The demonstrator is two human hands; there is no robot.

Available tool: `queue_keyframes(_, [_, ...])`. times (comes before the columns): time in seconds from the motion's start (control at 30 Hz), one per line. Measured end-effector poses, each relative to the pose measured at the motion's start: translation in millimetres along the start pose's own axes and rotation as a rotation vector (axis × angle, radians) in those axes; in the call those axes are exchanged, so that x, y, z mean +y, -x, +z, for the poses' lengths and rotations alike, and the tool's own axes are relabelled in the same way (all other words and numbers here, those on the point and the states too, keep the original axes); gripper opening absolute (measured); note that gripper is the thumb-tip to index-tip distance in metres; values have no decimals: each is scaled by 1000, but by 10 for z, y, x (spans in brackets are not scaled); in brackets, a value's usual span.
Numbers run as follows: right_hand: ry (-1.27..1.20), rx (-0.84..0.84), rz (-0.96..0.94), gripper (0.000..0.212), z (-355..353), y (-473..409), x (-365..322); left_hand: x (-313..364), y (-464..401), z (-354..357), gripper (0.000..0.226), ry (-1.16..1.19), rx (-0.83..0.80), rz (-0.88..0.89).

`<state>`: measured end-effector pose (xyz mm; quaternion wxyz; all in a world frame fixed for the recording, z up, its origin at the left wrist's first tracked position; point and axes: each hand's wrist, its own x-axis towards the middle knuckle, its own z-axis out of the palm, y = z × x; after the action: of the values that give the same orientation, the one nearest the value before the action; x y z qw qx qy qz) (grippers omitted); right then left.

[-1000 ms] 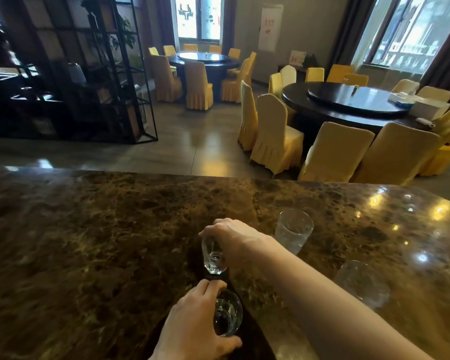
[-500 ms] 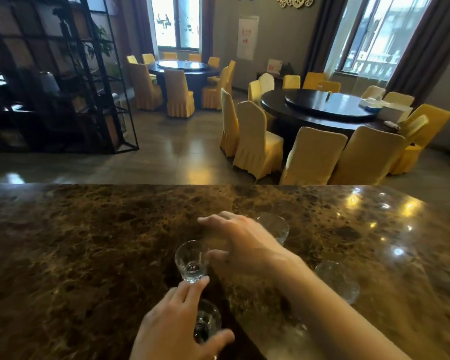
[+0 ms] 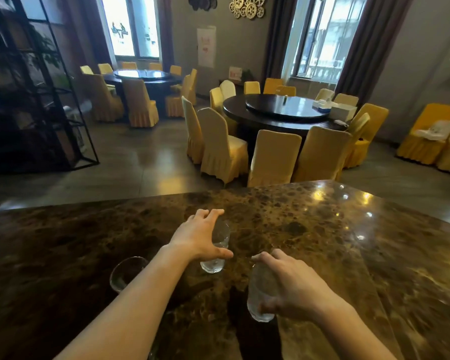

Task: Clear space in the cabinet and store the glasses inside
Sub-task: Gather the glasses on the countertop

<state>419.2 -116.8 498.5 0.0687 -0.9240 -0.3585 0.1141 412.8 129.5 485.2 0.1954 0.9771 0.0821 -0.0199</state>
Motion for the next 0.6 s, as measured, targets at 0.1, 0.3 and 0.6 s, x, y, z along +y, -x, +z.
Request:
queue_keyframes(0.1, [-12, 46, -31, 89, 51, 37, -8, 3, -79, 132, 102, -58, 45, -5])
queue_keyframes(0.3, [16, 55, -107, 92, 78, 143, -190, -165, 38, 137, 98, 15, 132, 10])
queue_keyframes(0.6, [-37, 6, -268, 87, 169, 168, -922, -315, 247, 64, 92, 19, 139, 51])
